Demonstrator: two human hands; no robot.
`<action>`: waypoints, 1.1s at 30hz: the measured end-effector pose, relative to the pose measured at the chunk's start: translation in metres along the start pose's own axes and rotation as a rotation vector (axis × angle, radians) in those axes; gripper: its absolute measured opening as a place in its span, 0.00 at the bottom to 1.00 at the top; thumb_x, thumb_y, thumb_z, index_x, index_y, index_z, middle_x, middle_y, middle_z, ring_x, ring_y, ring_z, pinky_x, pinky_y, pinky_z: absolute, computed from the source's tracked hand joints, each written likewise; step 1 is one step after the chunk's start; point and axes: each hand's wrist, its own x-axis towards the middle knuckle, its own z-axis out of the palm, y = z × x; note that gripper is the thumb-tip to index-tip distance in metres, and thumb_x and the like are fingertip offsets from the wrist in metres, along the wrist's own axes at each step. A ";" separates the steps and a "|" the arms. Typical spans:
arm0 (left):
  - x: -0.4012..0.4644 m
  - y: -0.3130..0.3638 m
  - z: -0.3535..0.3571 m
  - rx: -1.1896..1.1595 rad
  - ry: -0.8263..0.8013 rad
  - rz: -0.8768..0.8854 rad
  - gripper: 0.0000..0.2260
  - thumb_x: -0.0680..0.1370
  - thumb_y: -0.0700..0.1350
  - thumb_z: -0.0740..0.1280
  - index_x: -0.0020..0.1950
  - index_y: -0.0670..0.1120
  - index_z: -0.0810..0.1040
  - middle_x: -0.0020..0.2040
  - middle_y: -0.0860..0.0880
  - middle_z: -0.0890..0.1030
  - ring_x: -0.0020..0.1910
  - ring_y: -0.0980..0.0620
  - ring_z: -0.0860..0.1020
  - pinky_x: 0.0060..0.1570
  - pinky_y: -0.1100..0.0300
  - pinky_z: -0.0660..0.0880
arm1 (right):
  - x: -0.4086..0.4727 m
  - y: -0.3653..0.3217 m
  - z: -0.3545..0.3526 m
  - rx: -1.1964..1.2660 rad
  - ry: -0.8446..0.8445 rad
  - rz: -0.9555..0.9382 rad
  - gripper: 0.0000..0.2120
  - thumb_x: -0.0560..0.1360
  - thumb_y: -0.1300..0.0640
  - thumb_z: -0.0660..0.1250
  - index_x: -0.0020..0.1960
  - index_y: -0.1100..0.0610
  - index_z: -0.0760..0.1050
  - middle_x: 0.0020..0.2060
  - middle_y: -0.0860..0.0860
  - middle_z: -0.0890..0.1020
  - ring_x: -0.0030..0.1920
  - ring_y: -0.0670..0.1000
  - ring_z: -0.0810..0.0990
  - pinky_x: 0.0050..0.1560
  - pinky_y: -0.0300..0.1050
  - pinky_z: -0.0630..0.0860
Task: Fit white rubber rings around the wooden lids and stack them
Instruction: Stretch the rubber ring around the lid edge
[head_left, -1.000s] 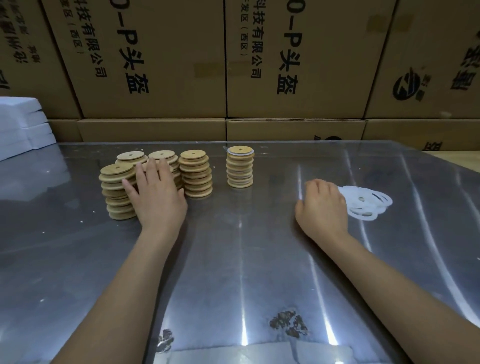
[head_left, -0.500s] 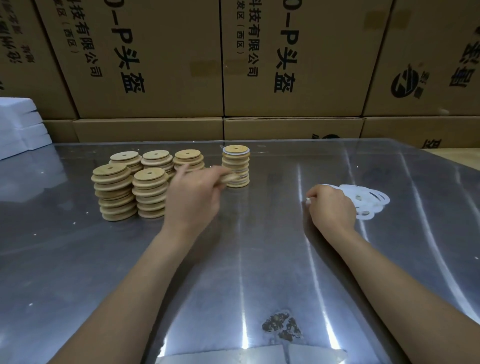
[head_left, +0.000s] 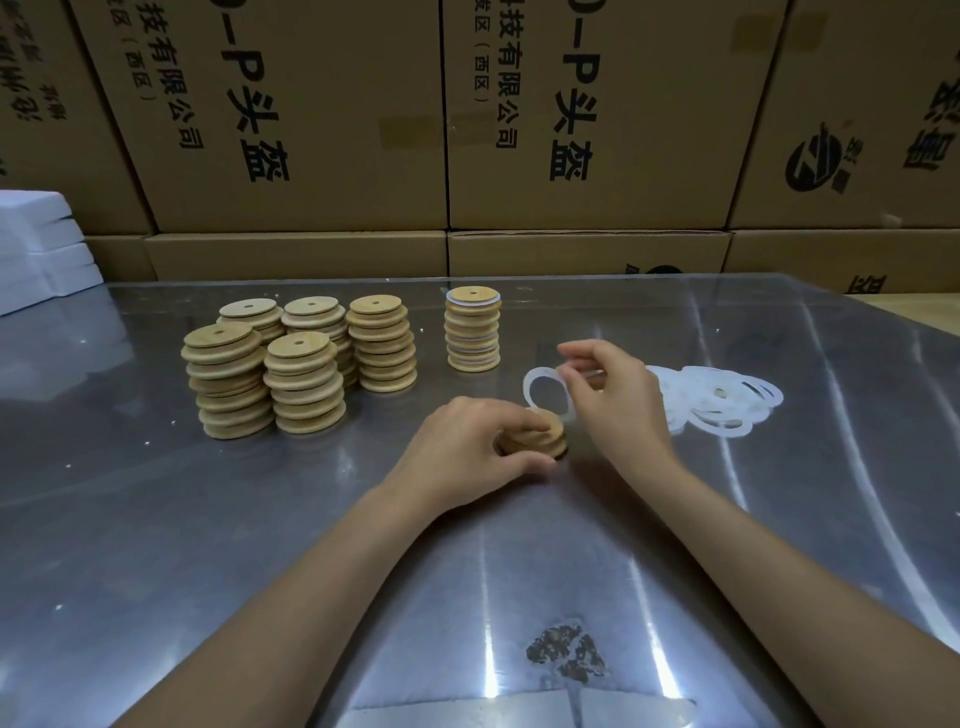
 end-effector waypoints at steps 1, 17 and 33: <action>0.000 -0.001 0.001 -0.042 0.021 -0.012 0.13 0.69 0.56 0.74 0.52 0.54 0.84 0.50 0.57 0.84 0.51 0.58 0.80 0.51 0.57 0.75 | -0.002 -0.003 0.002 0.008 -0.011 -0.036 0.09 0.75 0.61 0.67 0.54 0.54 0.80 0.39 0.41 0.78 0.41 0.42 0.78 0.47 0.38 0.74; 0.000 -0.021 0.005 -0.227 -0.101 -0.194 0.36 0.64 0.58 0.77 0.68 0.53 0.67 0.61 0.56 0.77 0.61 0.61 0.73 0.56 0.68 0.69 | -0.012 -0.016 -0.008 -0.224 -0.335 -0.194 0.10 0.70 0.56 0.63 0.46 0.45 0.79 0.31 0.42 0.79 0.37 0.47 0.77 0.39 0.47 0.75; 0.000 -0.014 0.004 -0.279 -0.022 -0.115 0.35 0.66 0.49 0.79 0.69 0.50 0.68 0.59 0.53 0.78 0.58 0.59 0.76 0.58 0.65 0.73 | -0.006 0.003 0.000 -0.037 -0.490 0.143 0.10 0.72 0.49 0.71 0.49 0.52 0.75 0.46 0.47 0.81 0.49 0.48 0.79 0.51 0.47 0.77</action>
